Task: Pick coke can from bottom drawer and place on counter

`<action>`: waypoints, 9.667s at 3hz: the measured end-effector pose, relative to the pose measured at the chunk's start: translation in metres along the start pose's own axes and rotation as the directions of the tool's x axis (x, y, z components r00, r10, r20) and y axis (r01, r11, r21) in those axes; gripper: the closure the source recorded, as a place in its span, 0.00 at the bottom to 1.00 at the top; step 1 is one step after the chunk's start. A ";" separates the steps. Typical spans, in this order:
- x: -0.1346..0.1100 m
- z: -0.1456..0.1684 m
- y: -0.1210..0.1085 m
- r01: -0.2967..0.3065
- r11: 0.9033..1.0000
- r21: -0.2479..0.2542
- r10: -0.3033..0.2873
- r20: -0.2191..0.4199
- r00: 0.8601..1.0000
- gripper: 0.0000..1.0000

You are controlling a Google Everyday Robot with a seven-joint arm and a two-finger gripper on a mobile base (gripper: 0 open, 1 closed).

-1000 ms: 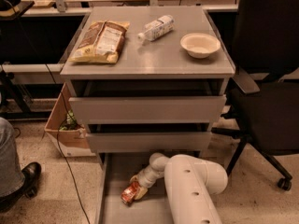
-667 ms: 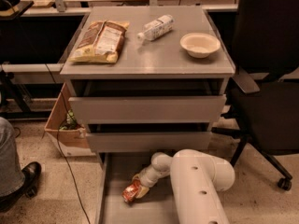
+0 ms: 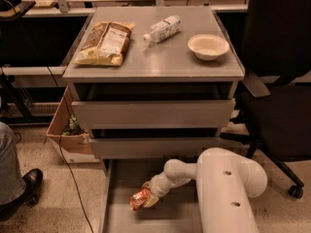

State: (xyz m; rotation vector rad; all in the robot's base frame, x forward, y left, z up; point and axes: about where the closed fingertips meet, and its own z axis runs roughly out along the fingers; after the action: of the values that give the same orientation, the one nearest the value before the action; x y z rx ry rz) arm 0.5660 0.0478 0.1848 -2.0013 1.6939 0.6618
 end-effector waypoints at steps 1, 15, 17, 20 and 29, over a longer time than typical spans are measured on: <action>-0.018 -0.059 0.013 -0.035 0.998 0.051 0.034 0.024 0.999 1.00; -0.287 -0.593 -0.066 0.138 0.912 0.386 0.005 -0.347 0.938 1.00; -0.304 -0.636 -0.136 0.120 0.884 0.452 0.018 -0.290 0.957 1.00; -0.313 -0.611 -0.200 0.041 0.875 0.483 0.016 -0.113 0.993 0.58; -0.259 -0.716 -0.052 0.177 0.839 0.515 -0.151 -0.093 0.984 0.00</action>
Offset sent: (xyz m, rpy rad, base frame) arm -0.0115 -0.0631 0.1654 0.0419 -0.0963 -0.1081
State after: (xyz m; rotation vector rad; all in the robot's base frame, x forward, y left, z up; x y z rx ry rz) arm 0.6384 -0.1754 0.9112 -1.7429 1.4965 0.0690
